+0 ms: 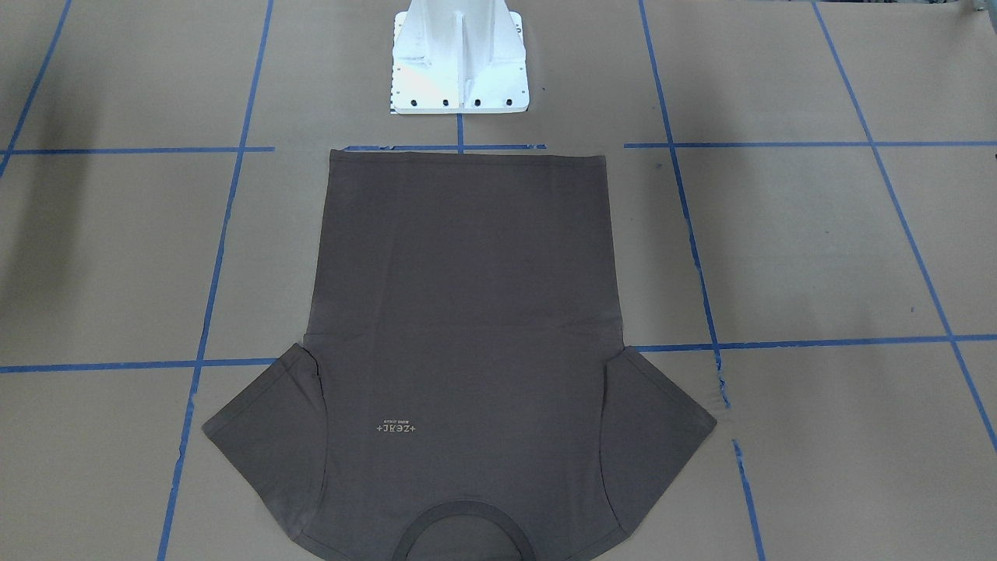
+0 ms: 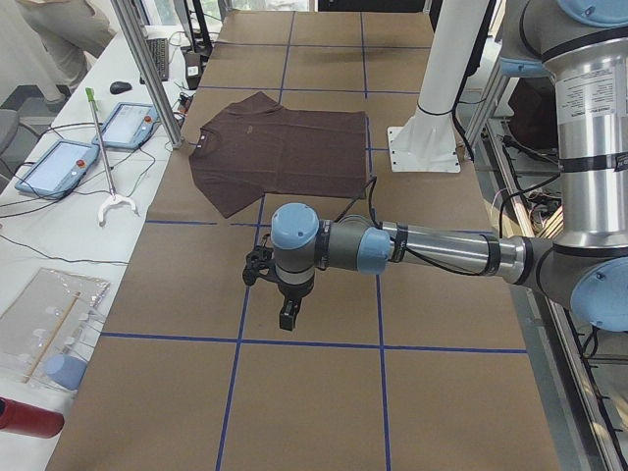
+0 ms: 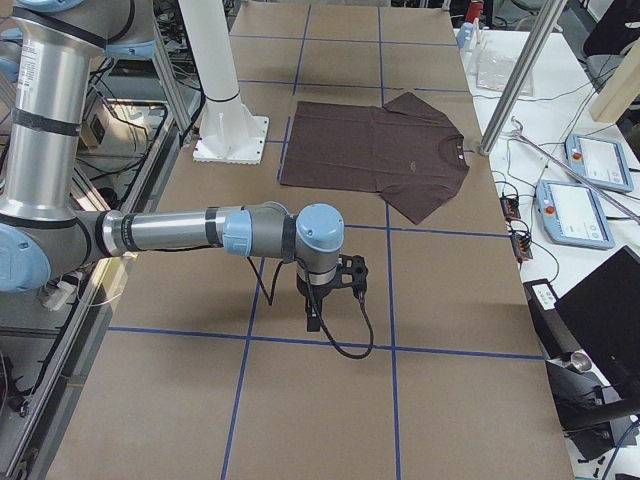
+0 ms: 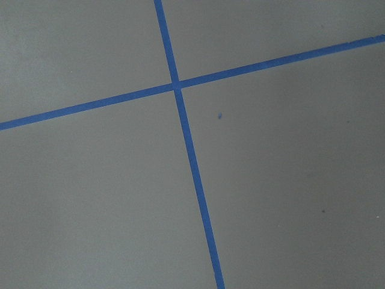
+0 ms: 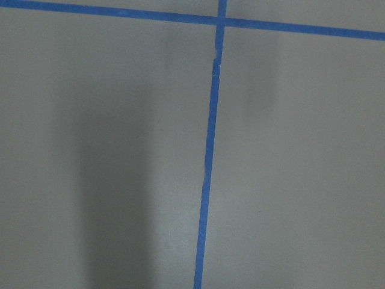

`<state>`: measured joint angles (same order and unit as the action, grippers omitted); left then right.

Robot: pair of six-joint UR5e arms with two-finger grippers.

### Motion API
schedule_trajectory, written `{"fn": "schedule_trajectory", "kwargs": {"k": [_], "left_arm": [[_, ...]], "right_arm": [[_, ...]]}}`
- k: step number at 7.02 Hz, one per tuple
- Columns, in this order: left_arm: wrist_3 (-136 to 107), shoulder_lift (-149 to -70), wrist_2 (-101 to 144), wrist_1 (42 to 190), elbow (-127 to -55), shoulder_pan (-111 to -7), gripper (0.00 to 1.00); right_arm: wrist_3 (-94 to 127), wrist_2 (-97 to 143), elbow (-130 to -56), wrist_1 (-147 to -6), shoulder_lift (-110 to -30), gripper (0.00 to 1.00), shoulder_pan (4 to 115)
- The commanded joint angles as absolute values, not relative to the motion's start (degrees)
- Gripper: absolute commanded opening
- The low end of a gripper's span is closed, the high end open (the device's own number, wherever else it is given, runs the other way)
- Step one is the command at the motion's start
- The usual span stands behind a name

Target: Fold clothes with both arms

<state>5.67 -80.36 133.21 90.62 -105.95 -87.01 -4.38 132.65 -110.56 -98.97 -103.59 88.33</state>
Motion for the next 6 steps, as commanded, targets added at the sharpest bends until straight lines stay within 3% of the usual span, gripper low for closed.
{"fn": "schedule_trajectory", "kwargs": {"k": [1,4,6], "left_arm": [[5.6,-81.0,133.0,94.9,-105.4,-87.0,1.00],[5.5,-83.1,133.1,116.3,-102.4,-87.0,1.00],[5.6,-86.2,133.5,130.2,-95.0,-87.0,1.00]], "right_arm": [[-3.9,133.1,-111.0,-99.0,-101.2,1.00,88.3],[-4.1,132.5,-108.1,-94.8,-88.6,1.00,88.2],[-2.5,135.8,-101.6,-84.5,-88.3,1.00,88.2]]}}
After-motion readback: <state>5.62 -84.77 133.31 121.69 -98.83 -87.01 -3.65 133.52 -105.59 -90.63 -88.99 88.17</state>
